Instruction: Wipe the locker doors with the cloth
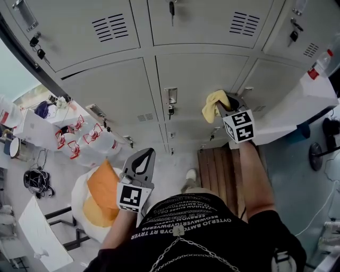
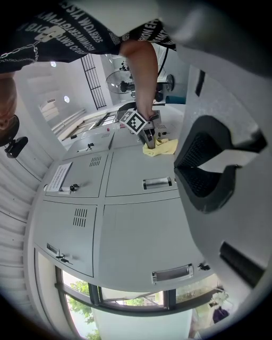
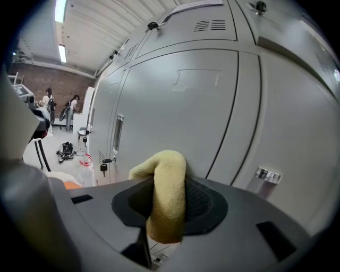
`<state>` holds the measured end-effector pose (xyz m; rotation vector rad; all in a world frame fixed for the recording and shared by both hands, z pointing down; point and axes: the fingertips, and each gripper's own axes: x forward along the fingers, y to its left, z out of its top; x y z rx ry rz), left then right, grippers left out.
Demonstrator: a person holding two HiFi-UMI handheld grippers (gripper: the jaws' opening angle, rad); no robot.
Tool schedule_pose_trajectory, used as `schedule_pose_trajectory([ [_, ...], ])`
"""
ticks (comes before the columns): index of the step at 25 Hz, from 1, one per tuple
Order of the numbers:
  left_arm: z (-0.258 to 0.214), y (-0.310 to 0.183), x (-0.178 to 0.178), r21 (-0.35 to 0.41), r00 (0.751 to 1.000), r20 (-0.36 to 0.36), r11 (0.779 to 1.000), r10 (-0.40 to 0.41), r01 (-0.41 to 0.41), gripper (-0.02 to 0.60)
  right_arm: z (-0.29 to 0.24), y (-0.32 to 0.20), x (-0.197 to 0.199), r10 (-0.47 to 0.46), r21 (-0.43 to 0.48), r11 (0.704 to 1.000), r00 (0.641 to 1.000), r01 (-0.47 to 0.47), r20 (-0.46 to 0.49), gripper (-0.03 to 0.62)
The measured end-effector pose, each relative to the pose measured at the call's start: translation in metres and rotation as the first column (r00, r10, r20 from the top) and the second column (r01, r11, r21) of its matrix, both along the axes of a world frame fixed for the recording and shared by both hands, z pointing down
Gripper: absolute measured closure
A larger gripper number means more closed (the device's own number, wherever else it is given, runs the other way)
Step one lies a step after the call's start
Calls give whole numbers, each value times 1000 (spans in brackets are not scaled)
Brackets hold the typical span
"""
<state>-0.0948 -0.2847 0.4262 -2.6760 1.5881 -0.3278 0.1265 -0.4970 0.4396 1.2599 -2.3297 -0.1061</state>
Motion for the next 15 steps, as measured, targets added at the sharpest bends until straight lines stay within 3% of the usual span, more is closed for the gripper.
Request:
schedule_pose_trajectory([
  [7,5,0,-2,-9,1000,4,1000,-4,4,575,-2,0,29,101,9,995,995,-101,15,477],
  [15,11,-3,-3,-31,1000,2,999,-12,12,575,14,36,-49,-116,-22,993,992,117,45,476],
])
